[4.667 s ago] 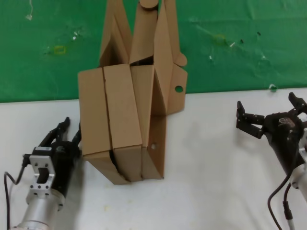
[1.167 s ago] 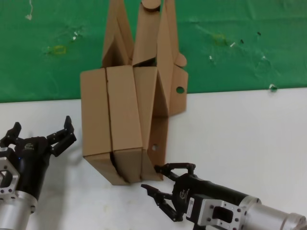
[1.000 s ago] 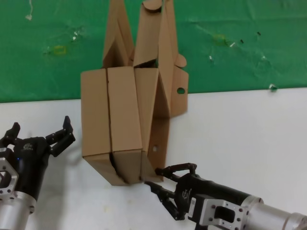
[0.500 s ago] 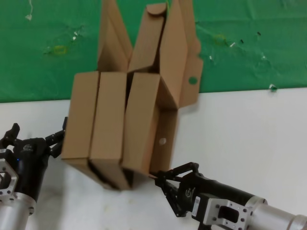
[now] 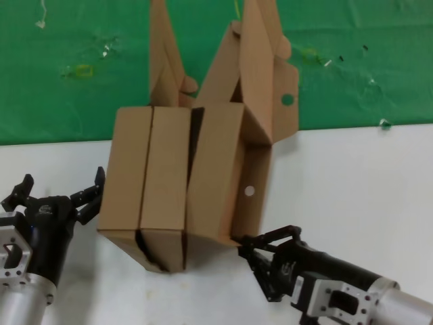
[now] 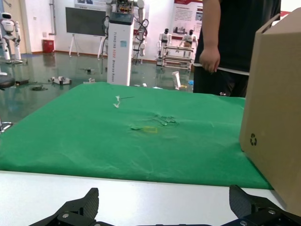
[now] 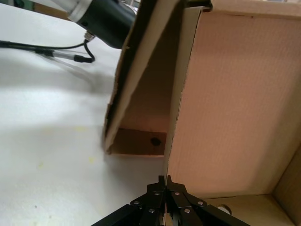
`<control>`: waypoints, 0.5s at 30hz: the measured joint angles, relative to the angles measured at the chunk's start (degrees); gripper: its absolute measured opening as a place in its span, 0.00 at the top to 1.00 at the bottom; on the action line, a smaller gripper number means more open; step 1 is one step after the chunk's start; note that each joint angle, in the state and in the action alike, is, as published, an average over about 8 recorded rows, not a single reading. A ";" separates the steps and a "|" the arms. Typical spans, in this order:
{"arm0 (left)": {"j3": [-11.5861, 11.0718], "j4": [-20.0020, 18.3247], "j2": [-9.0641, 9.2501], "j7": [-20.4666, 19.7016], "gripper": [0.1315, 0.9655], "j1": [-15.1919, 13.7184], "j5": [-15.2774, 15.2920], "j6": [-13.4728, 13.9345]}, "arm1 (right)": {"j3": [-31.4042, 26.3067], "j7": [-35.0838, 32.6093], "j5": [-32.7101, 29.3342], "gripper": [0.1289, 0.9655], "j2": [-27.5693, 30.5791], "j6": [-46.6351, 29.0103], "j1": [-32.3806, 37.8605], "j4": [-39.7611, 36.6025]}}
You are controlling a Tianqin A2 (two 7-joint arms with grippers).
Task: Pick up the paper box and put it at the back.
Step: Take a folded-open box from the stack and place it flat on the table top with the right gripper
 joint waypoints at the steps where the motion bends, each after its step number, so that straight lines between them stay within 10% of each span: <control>1: 0.14 -0.05 0.01 0.08 0.00 0.04 -0.06 -0.03 | 0.34 0.07 0.07 0.98 0.23 0.06 -0.23 0.18; 15: 1.86 -0.23 0.06 1.26 0.00 0.43 -1.20 -0.41 | 8.55 3.38 0.20 0.98 5.79 -1.20 -4.81 5.15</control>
